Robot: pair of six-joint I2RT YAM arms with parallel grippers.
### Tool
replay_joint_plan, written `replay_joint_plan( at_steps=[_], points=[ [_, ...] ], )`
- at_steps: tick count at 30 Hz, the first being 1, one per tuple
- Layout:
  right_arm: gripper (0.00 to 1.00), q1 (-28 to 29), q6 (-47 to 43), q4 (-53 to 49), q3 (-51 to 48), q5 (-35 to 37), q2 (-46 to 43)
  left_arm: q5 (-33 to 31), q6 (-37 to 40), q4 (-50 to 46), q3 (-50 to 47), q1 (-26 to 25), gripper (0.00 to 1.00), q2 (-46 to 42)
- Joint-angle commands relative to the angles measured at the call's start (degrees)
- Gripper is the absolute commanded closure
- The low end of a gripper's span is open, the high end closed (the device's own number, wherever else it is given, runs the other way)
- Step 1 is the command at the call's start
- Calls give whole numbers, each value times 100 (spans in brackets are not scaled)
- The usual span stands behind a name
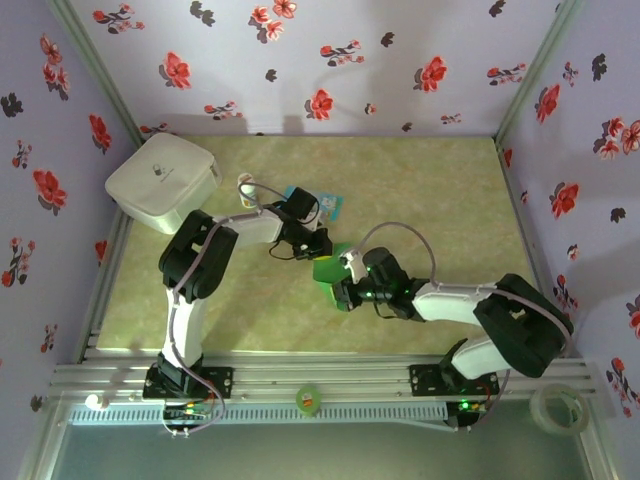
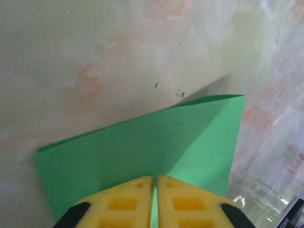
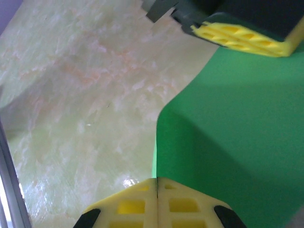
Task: Fold a paper plane with a square sheet of paper (pick it up from the middle)
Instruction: Third fold the triangle at the center of the table.
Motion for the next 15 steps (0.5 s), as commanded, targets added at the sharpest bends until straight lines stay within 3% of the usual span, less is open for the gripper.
replay_joint_plan(
  at_steps=[1,7,15],
  points=[
    [100,-141,18,-439,282,-13,151,-221,164,-278,-97,-38,88,176],
    [100,-396,-86,-1084,663,297,396,-242,145,-284,-91,-38,89,150],
    [100,-479,-43,-1320,924,195,680,-241,124,-297,-89,-42,89,106]
  ],
)
